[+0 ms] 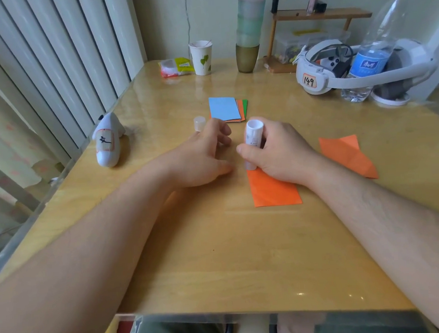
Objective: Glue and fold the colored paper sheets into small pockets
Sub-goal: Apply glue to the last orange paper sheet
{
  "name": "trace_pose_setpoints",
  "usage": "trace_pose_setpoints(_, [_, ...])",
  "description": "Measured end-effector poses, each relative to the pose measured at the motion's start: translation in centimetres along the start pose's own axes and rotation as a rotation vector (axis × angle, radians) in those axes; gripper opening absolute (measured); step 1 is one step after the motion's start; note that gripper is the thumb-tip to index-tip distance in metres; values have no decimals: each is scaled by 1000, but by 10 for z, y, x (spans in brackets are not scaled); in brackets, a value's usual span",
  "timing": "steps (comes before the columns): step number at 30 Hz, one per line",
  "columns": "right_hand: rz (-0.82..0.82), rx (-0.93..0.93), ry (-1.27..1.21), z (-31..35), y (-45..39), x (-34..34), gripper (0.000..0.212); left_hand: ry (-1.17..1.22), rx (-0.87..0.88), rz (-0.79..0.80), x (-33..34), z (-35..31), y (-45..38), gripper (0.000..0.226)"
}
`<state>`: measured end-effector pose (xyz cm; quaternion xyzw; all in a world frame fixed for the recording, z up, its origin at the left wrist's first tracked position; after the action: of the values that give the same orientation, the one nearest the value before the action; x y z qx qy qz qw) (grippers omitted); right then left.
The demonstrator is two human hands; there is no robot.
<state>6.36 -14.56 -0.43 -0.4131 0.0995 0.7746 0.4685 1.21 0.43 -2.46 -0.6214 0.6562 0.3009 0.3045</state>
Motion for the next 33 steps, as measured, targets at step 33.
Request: trace_pose_setpoints(33, [270, -21, -149, 22, 62, -1, 21, -276, 72, -28, 10, -7, 0, 63])
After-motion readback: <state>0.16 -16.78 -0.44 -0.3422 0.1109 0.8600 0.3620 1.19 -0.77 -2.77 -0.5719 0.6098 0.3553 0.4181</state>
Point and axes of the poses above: each hand's wrist, its own y-axis away from the middle knuckle, its own x-axis out of the palm, z = x × y, the point moved 7 cm from there along -y, towards the middle knuckle, and after that the axes turned 2 degrees about -y, right-handed, at the moved point
